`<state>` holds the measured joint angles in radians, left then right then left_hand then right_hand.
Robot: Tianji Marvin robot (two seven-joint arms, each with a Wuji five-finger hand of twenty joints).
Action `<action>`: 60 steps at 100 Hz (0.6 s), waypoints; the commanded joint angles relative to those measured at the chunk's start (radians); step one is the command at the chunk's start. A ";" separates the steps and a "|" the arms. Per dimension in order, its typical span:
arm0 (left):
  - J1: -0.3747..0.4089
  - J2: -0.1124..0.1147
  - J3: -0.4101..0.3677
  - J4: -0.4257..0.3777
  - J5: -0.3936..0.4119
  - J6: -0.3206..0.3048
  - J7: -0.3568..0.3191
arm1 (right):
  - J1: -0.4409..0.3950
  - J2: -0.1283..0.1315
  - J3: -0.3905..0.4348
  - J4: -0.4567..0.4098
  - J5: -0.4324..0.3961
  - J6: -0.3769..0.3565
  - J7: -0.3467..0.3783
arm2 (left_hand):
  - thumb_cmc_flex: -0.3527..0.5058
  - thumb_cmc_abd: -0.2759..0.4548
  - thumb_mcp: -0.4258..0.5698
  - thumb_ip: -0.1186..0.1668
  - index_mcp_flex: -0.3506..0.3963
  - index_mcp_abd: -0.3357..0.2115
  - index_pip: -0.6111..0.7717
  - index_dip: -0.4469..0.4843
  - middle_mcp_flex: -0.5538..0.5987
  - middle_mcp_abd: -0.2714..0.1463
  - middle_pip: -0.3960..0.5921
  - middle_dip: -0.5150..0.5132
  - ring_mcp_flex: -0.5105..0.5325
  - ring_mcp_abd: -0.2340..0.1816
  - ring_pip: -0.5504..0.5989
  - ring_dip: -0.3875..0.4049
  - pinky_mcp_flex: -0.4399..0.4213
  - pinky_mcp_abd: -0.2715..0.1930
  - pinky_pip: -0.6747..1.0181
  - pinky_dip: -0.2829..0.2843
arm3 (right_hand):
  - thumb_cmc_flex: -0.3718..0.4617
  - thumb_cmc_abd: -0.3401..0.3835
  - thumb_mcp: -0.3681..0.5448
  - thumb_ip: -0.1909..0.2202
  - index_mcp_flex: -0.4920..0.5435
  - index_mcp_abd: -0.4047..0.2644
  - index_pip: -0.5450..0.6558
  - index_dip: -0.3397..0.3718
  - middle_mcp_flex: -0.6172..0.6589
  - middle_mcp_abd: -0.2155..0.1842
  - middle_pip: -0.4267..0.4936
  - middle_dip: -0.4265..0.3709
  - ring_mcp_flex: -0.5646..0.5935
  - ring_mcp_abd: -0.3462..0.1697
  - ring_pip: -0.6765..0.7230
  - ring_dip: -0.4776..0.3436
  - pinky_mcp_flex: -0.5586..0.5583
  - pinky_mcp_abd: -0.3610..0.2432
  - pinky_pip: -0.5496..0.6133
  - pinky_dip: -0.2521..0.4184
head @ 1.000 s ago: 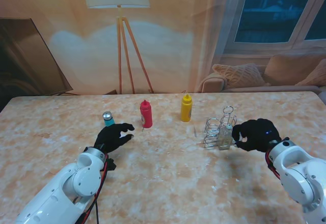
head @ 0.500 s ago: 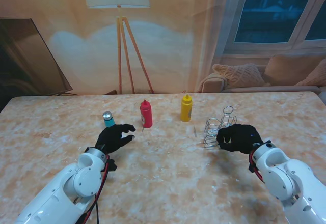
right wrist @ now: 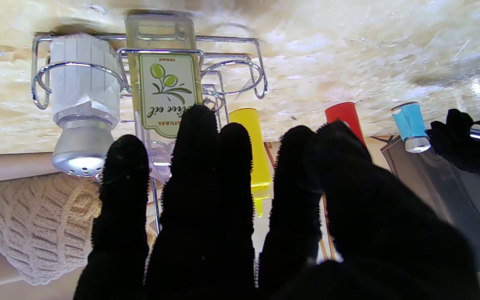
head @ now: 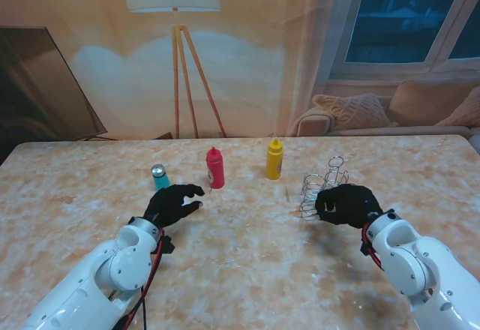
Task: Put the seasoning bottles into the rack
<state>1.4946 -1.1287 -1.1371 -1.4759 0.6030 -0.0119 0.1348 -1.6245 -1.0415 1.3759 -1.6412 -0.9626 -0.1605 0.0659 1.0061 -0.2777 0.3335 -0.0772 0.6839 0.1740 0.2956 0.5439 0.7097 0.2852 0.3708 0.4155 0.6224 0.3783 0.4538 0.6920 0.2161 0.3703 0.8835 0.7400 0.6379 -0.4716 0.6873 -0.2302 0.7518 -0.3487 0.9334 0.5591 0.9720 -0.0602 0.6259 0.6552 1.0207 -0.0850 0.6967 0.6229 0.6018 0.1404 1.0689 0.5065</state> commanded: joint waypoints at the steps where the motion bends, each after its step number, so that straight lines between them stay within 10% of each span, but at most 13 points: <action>1: 0.012 0.002 -0.005 -0.029 0.013 -0.020 -0.017 | -0.010 -0.007 -0.001 0.001 0.002 -0.006 0.015 | 0.005 0.001 0.009 -0.026 0.018 -0.003 0.016 0.010 0.001 -0.001 -0.003 0.008 0.016 -0.009 0.015 0.021 0.003 0.005 0.022 0.001 | 0.022 0.028 -0.002 0.039 0.021 -0.023 0.030 -0.004 0.036 -0.016 0.015 0.023 0.025 -0.012 0.019 0.023 -0.002 0.006 0.020 0.021; 60: -0.090 0.037 -0.021 -0.160 0.013 -0.132 -0.214 | -0.007 -0.004 -0.003 0.000 0.012 -0.008 0.042 | -0.011 -0.009 0.038 -0.026 0.017 0.007 0.014 0.010 -0.021 -0.009 -0.007 0.006 -0.021 -0.033 -0.022 -0.005 0.024 -0.048 0.093 0.075 | 0.022 0.023 0.001 0.039 0.017 -0.023 0.027 -0.007 0.034 -0.016 0.009 0.019 0.022 -0.010 0.012 0.017 -0.007 0.007 0.017 0.018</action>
<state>1.4525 -1.0872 -1.1723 -1.6145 0.6289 -0.1383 -0.0619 -1.6243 -1.0411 1.3760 -1.6413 -0.9510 -0.1652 0.0888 1.0061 -0.2777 0.3458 -0.0772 0.6840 0.1740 0.2956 0.5439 0.7095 0.2852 0.3708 0.4155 0.6243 0.3695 0.4538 0.6920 0.2514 0.3507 1.0008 0.8155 0.6380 -0.4716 0.6867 -0.2219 0.7519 -0.3484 0.9337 0.5548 0.9720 -0.0602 0.6260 0.6552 1.0207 -0.0849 0.6969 0.6229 0.6018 0.1409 1.0691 0.5067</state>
